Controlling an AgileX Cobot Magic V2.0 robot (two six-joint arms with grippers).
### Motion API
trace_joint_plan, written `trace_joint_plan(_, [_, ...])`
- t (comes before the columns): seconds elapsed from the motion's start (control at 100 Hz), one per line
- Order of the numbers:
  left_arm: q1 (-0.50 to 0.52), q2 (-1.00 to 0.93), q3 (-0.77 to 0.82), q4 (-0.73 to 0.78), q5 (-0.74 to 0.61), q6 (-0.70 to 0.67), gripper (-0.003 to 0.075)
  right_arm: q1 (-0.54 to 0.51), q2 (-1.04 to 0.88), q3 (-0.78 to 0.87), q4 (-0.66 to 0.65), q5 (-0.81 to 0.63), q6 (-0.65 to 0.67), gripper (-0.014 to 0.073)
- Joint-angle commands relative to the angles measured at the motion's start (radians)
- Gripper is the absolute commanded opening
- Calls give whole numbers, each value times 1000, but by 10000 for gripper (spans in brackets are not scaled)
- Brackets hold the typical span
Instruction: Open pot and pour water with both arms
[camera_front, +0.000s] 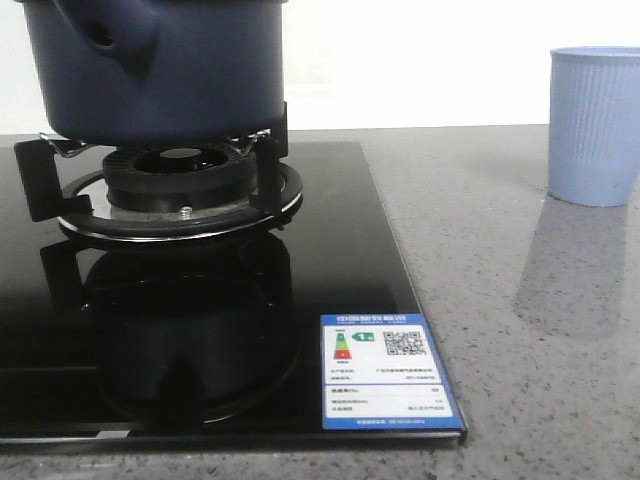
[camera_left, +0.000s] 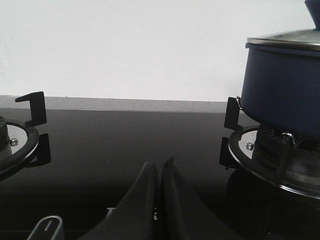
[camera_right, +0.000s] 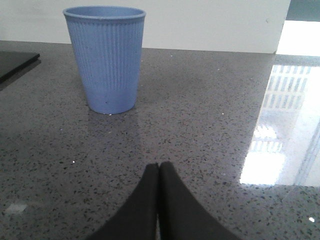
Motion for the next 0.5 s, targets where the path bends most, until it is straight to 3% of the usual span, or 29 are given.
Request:
trace_joint_plan(0.0, [1,-26,13,-8,-73,-9,-16,-5,-25,17,-1,-67,-13,-61])
trace_joint_plan(0.49, [1,-26,13,-8,-73,-9,-16,-5,-25,17,-1,-61,-13,-61])
